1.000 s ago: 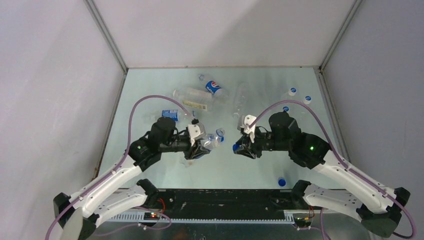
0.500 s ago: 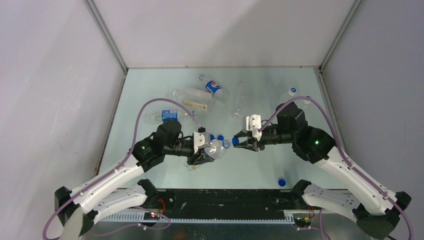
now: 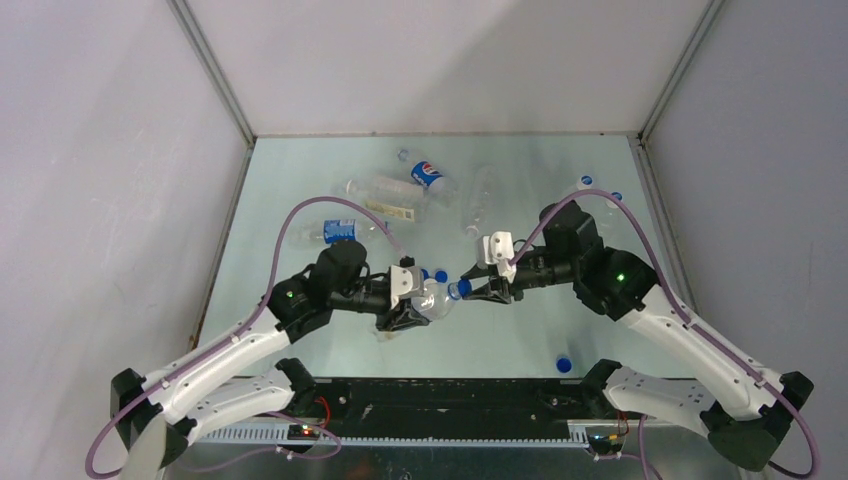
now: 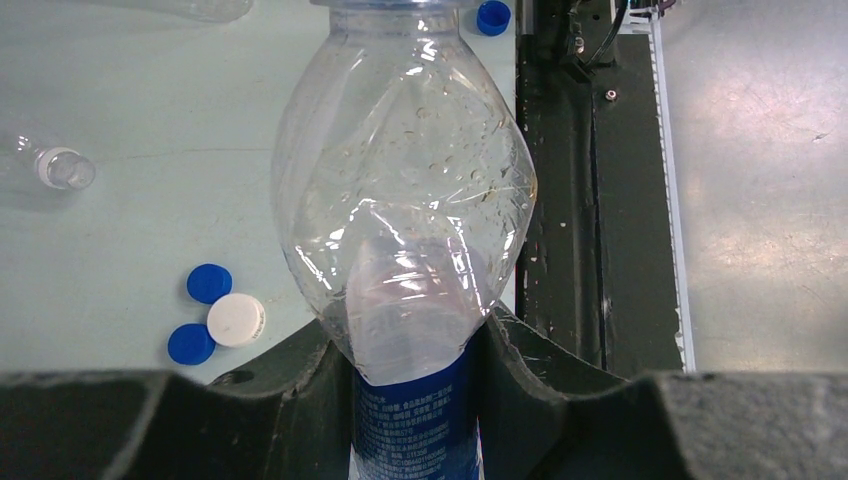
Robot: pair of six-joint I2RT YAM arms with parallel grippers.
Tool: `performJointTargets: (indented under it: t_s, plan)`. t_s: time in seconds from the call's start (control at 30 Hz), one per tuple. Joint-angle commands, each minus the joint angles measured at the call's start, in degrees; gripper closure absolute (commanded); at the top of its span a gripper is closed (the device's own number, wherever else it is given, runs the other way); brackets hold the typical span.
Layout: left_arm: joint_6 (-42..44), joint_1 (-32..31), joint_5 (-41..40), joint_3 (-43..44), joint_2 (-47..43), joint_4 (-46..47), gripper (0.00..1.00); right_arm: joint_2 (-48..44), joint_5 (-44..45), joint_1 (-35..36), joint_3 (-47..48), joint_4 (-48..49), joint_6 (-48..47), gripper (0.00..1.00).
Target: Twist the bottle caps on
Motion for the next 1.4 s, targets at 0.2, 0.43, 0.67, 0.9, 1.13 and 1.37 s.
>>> performJointTargets:
  t_s: [0.2, 0.43, 0.67, 0.9, 1.13, 1.37]
  plan:
    - [1.50, -0.86, 2.53, 3.76, 0.18, 0.49, 0.74, 0.93, -2.29, 0.08, 2.34, 0.79, -1.97, 0.92]
    - [3.41, -0.93, 2.26, 5.17, 0.91, -2.81, 0.74, 1.99, -2.79, 0.91, 2.32, 0.05, -2.91, 0.92]
    - [4.35, -0.99, 2.75, 6.75, 2.11, -5.41, 0.74, 3.22, -1.69, 2.17, 3.01, -1.96, -4.89, 0.94]
    - [4.18, -1.03, 4.40, 6.99, 1.98, -5.09, 0.74, 3.75, -1.33, 3.08, 3.02, -1.86, -5.37, 0.95]
    - [1.47, -1.00, 5.98, 6.12, 1.59, -0.71, 0.74, 4.66, -1.00, 3.80, 3.78, -3.82, -6.57, 0.97]
    - [-0.40, -0.99, 6.12, 5.00, 0.97, 3.13, 0.74, 6.04, -3.35, 3.82, 4.27, -5.89, -7.01, 0.98]
